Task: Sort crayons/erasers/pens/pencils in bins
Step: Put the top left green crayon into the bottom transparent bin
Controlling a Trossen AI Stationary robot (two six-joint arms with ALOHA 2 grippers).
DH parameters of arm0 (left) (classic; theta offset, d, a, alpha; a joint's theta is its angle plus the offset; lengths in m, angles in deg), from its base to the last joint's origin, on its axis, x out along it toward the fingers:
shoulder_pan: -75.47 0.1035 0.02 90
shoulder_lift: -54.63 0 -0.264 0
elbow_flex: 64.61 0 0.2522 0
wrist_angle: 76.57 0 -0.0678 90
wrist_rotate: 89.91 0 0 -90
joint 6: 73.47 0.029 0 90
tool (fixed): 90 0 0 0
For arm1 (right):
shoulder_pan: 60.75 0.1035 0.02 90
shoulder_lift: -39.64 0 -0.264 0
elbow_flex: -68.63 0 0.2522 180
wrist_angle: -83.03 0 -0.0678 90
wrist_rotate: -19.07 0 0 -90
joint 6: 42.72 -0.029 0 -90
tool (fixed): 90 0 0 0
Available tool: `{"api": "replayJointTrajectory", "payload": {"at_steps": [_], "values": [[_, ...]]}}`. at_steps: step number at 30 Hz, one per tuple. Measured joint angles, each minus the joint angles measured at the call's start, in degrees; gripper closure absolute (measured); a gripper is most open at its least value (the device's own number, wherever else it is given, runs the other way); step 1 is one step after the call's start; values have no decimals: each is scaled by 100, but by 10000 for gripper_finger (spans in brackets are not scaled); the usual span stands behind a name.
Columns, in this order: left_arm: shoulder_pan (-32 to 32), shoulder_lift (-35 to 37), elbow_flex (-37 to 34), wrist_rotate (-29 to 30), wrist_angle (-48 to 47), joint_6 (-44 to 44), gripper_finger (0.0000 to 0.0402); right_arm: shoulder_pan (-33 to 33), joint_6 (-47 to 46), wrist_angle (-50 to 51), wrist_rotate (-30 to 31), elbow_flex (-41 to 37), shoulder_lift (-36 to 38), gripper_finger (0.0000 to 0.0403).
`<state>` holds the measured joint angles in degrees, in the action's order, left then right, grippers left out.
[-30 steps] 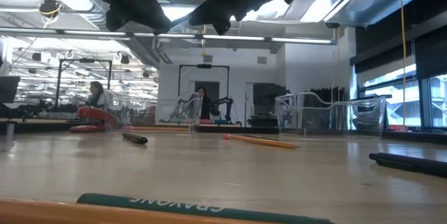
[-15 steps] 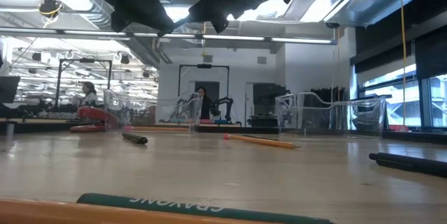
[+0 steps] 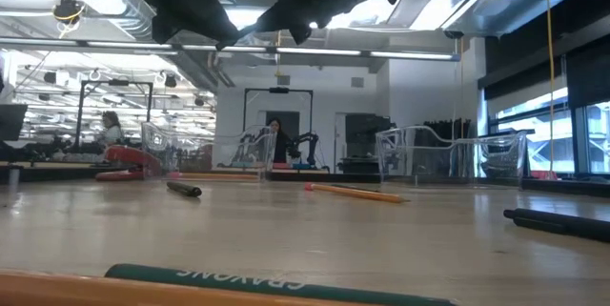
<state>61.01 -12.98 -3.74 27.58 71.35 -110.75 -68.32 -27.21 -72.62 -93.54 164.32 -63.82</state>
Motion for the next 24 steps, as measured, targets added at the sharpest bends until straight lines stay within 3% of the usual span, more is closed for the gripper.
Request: {"api": "replayJointTrajectory", "payload": {"at_steps": [7, 15, 24], "values": [[0, 0, 0, 26, -24, 28, 401, 2, 0, 18, -61, 0, 0, 369], [16, 0, 0, 58, -20, -13, 400, 0, 2, 13, -30, -2, 0, 362], [149, 0, 0, -27, 3, -136, 361, -4, 2, 30, -121, -2, 0, 368]]}}
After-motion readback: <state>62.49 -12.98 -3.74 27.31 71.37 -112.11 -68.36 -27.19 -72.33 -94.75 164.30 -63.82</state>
